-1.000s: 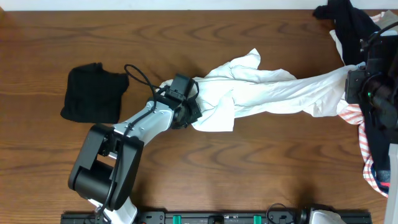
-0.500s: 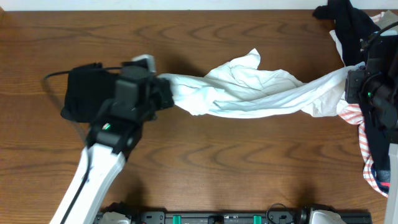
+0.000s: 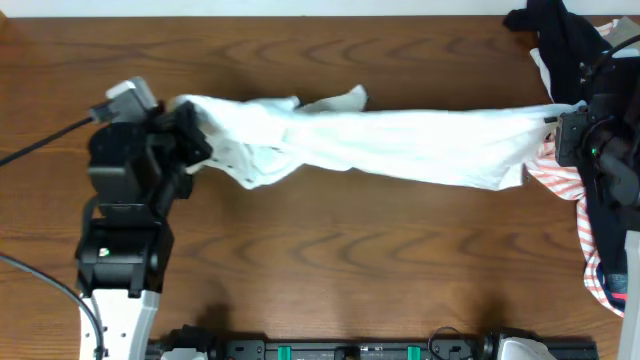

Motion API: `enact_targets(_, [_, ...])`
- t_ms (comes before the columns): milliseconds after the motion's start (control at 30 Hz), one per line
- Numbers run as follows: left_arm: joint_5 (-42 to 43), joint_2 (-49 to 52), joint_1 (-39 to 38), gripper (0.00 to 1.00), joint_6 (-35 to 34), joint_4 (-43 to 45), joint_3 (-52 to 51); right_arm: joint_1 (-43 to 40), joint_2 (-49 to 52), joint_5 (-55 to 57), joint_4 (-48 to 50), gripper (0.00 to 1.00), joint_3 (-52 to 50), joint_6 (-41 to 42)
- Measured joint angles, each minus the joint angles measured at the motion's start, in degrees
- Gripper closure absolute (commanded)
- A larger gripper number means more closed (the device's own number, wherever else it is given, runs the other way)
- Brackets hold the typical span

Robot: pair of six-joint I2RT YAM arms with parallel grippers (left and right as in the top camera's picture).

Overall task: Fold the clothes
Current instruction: 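Lift the white shirt with both grippers and lay it flat across the table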

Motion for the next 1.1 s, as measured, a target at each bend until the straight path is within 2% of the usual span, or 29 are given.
enact_targets(233, [2.40, -0.11, 1.05, 0.94, 0.02, 2.97, 5.64, 0.00, 0.00, 0.09, 0.02, 0.99, 0.00, 0.07])
enact_targets(567, [6.84, -0.28, 1.07, 0.94, 0.00, 2.86, 7.15, 0.00, 0.00, 0.39, 0.55, 0.99, 0.00, 0.57])
enact_targets(833, [11.17, -1.92, 1.09, 0.94, 2.75, -6.73, 15.08, 0.00, -4.00, -2.49, 1.77, 0.99, 0.04, 1.81])
enact_targets(967, [10.69, -2.78, 1.09, 0.94, 5.42, -7.87, 17.57, 0.00, -7.50, -1.46, 4.79, 0.99, 1.38, 1.86])
enact_targets(1100, [9.09, -0.07, 1.09, 0.94, 6.43, -8.04, 18.14, 0.00, -6.82, -0.79, 6.54, 0.99, 2.67, 2.01])
